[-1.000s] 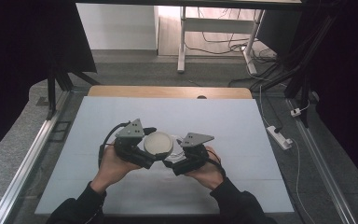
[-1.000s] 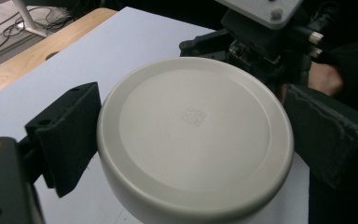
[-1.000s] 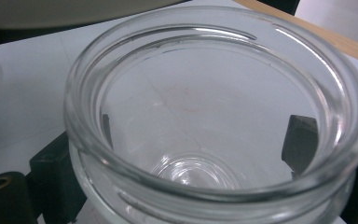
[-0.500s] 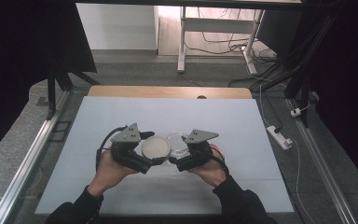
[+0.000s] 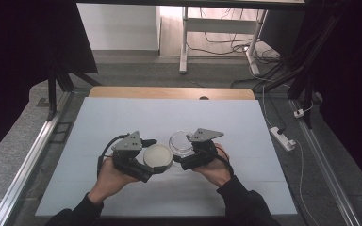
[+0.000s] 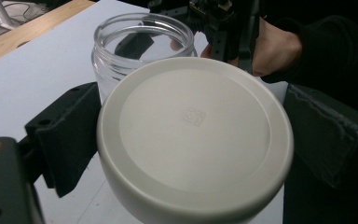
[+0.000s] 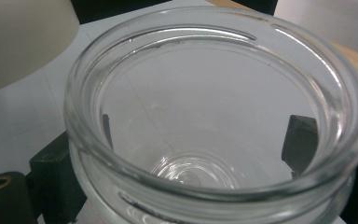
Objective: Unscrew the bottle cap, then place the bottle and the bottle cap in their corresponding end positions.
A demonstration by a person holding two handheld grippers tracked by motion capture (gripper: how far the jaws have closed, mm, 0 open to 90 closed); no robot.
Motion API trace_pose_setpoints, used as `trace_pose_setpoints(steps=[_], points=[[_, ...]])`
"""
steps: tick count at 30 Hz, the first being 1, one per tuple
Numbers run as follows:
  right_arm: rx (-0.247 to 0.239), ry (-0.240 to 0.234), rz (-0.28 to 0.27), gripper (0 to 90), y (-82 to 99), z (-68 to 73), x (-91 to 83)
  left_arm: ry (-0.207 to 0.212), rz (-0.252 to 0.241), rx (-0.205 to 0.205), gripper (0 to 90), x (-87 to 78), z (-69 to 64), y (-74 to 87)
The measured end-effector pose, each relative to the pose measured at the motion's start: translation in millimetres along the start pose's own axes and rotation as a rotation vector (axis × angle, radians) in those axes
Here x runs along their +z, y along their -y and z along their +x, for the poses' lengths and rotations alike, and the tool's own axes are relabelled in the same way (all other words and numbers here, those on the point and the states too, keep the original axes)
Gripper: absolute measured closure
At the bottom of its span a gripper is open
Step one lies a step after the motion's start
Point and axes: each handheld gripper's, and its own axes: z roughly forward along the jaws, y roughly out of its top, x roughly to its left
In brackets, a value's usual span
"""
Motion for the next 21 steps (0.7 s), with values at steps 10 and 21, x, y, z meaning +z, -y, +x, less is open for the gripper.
trace_pose_setpoints(steps=[10, 21], points=[[0.016, 0.017, -0.002, 6.5, -2.5, -7.7, 2.6, 0.014, -0.005, 0.012, 8.3, 5.9, -2.7, 4.4], [0.032, 0.045, 0.003, 6.5, -4.8, -19.4, 11.2, 0.037, 0.001, 0.027, 8.3, 20.0, -4.5, 15.7]])
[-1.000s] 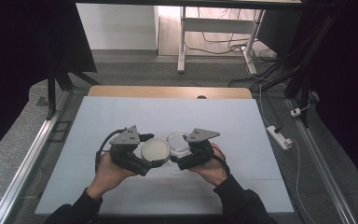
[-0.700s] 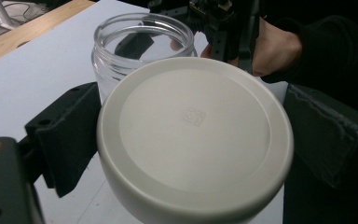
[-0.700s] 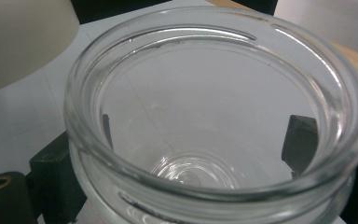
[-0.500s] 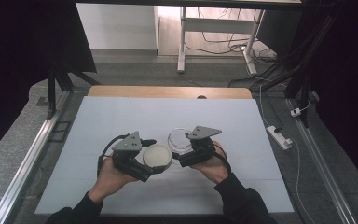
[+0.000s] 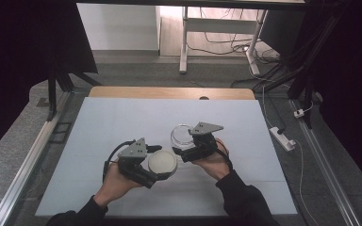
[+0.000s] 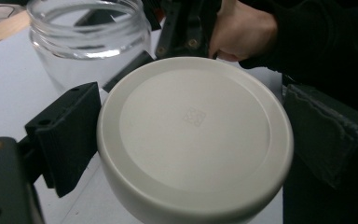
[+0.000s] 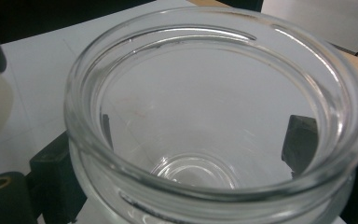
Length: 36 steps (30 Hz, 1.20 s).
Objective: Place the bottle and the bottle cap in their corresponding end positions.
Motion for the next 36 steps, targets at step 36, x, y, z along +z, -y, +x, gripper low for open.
trace_pose_setpoints(steps=[36], points=[[0.028, 0.033, 0.017, 6.4, -14.2, -21.4, 63.0, 0.022, 0.069, 0.042, 8.2, 56.5, 19.0, 39.9]])
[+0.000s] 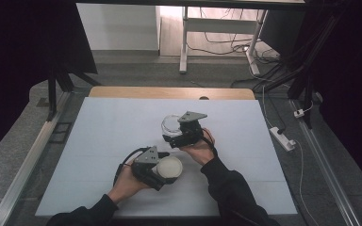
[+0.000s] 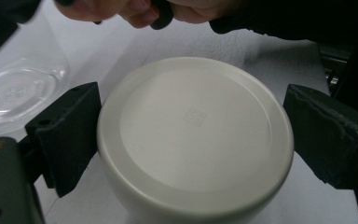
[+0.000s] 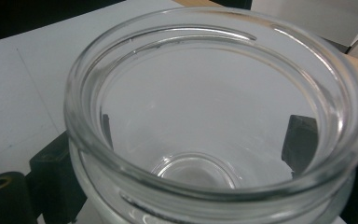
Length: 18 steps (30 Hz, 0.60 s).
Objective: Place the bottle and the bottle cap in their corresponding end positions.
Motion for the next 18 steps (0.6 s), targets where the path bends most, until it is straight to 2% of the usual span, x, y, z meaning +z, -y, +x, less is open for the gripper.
trace_pose_setpoints(steps=[18], points=[[-0.001, 0.024, 0.021, 6.4, 9.6, -7.5, 20.5, -0.030, 0.118, 0.014, 8.2, 24.7, 6.6, 10.6]])
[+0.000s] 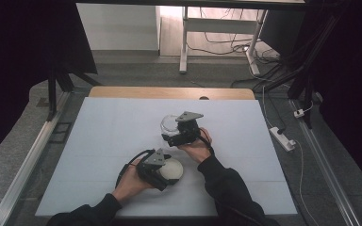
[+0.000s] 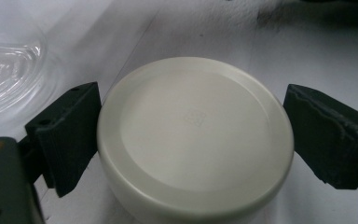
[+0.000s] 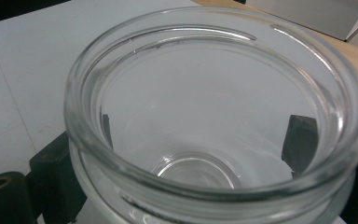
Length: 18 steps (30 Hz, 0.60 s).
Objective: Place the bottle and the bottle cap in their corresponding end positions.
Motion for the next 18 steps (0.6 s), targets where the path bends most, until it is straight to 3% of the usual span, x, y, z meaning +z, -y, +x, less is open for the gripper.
trace_pose_setpoints(steps=[18], points=[[-0.016, -0.011, 0.001, 5.9, 7.7, -0.5, 3.1, 0.004, 0.103, -0.006, 8.0, 10.8, 3.7, 1.5]])
